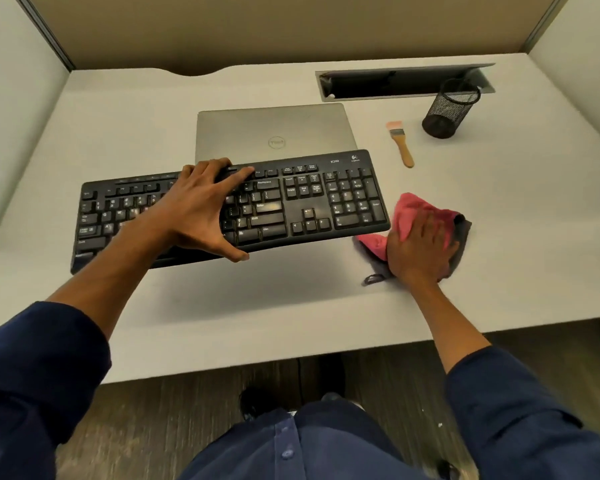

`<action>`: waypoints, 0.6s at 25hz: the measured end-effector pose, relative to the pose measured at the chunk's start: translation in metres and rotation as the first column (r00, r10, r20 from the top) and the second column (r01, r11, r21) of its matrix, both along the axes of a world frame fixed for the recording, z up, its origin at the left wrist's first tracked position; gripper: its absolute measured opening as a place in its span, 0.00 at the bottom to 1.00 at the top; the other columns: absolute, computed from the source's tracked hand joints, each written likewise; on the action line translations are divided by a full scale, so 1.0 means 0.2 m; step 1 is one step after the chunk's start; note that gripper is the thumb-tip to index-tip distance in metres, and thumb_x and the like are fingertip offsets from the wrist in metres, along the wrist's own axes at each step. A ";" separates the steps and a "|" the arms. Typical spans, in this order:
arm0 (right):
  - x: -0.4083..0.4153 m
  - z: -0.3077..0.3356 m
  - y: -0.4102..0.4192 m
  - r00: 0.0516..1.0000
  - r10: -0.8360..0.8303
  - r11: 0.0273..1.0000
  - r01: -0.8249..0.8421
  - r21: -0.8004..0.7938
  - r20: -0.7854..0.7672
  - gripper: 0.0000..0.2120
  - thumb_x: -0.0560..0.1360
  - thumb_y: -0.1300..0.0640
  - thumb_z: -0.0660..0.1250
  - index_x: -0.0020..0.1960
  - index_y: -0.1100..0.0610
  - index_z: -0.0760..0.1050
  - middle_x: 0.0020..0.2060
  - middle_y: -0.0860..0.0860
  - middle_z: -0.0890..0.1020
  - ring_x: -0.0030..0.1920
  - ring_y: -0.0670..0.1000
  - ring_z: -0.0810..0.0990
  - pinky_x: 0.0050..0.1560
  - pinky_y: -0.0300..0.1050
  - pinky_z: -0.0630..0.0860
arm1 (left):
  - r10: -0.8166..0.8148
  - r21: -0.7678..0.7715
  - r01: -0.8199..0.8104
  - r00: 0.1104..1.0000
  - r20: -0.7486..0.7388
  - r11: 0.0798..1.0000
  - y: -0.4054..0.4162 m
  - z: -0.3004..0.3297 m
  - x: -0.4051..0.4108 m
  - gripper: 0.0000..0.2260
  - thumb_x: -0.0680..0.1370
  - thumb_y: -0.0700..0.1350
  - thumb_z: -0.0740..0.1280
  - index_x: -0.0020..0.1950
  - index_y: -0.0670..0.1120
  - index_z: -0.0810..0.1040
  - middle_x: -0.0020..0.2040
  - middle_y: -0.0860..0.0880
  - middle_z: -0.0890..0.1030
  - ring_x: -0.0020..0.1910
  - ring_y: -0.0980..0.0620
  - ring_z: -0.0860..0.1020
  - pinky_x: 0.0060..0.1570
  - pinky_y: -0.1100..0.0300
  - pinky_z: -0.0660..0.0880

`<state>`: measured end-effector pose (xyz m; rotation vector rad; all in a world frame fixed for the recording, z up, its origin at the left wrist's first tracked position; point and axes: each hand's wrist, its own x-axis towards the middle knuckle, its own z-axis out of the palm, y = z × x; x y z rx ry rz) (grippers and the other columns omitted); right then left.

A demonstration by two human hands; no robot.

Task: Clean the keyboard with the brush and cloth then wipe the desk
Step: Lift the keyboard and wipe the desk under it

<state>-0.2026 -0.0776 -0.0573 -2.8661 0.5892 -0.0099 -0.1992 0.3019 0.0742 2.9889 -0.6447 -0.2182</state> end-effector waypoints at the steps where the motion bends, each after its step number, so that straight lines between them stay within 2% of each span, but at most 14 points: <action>1: -0.05 0.00 -0.04 0.999 -0.033 0.999 0.033 -0.017 0.000 0.34 0.81 0.39 0.49 0.80 0.57 0.51 0.79 0.58 0.56 0.79 0.60 0.53 0.76 0.66 0.47 | -0.008 0.003 0.008 1.000 -0.005 1.000 -0.01 -0.02 0.00 0.66 0.51 0.86 0.55 0.82 0.52 0.52 0.77 0.37 0.59 0.75 0.36 0.59 0.73 0.38 0.56; 3: -0.15 0.00 -0.12 0.996 -0.082 0.996 0.082 -0.030 -0.017 0.34 0.82 0.40 0.51 0.80 0.58 0.51 0.79 0.59 0.56 0.79 0.61 0.53 0.75 0.68 0.48 | -0.026 0.016 0.026 0.999 -0.024 1.000 -0.04 -0.07 0.00 0.66 0.51 0.87 0.53 0.82 0.52 0.51 0.77 0.36 0.58 0.75 0.36 0.59 0.73 0.38 0.56; 7: -0.33 0.00 -0.25 0.985 -0.161 0.986 0.159 -0.040 -0.053 0.31 0.82 0.44 0.53 0.80 0.57 0.52 0.79 0.58 0.56 0.79 0.60 0.52 0.75 0.69 0.49 | -0.059 0.054 0.062 0.997 -0.047 0.997 -0.10 -0.15 0.00 0.66 0.51 0.85 0.58 0.82 0.51 0.51 0.77 0.36 0.59 0.75 0.36 0.59 0.73 0.37 0.55; 11: -0.54 0.00 -0.34 0.972 -0.233 0.973 0.232 -0.018 -0.042 0.30 0.82 0.49 0.54 0.80 0.57 0.51 0.79 0.57 0.56 0.79 0.58 0.52 0.74 0.68 0.50 | -0.057 0.056 0.064 0.991 -0.121 0.996 -0.16 -0.24 0.02 0.69 0.48 0.88 0.48 0.82 0.52 0.48 0.78 0.36 0.56 0.76 0.36 0.57 0.74 0.34 0.54; 15: -0.79 0.02 -0.42 0.961 -0.273 0.962 0.274 0.010 -0.042 0.30 0.81 0.52 0.55 0.80 0.61 0.52 0.78 0.60 0.58 0.78 0.61 0.56 0.73 0.66 0.58 | -0.038 0.042 0.047 0.980 -0.194 0.998 -0.20 -0.31 0.03 0.70 0.46 0.88 0.46 0.82 0.54 0.43 0.79 0.38 0.53 0.78 0.37 0.52 0.75 0.34 0.49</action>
